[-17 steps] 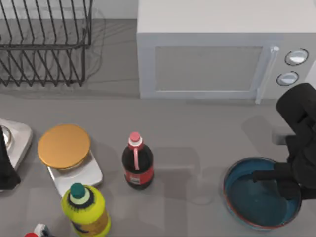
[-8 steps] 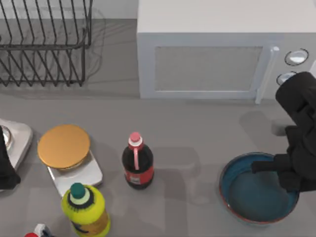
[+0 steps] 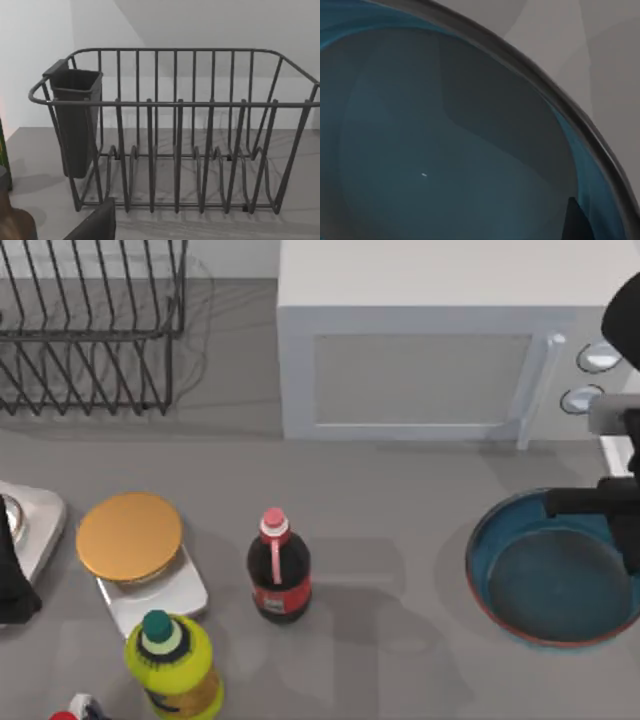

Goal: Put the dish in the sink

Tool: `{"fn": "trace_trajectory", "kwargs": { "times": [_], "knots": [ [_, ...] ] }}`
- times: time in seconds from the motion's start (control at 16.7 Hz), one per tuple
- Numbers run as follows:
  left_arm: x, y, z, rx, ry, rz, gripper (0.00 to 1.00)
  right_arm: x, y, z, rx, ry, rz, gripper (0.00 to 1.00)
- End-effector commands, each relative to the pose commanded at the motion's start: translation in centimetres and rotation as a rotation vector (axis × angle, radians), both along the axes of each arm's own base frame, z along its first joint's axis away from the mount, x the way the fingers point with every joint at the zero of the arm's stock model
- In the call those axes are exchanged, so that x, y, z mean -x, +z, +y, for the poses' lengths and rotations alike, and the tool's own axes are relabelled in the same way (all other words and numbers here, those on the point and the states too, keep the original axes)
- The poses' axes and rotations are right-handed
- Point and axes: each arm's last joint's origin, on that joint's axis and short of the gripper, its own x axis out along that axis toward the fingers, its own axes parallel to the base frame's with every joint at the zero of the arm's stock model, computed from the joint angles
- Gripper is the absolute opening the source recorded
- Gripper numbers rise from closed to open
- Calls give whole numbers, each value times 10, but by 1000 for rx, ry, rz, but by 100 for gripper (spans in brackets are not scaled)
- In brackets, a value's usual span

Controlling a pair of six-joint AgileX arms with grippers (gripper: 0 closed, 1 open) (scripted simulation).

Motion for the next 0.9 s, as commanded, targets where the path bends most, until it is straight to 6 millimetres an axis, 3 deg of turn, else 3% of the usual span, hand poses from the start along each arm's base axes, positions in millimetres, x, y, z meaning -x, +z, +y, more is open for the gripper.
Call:
{"fn": "trace_trajectory", "kwargs": {
  "times": [0.18,0.54,0.9],
  "knots": [
    [0,0,0,0,0,0,100,6,24,-3,-11,1,-25,0],
    [0,0,0,0,0,0,100,5,25,-3,-21,1,-35,0],
    [0,0,0,0,0,0,100,-25,45,-32,-231,-54,-326,0]
  ]
}}
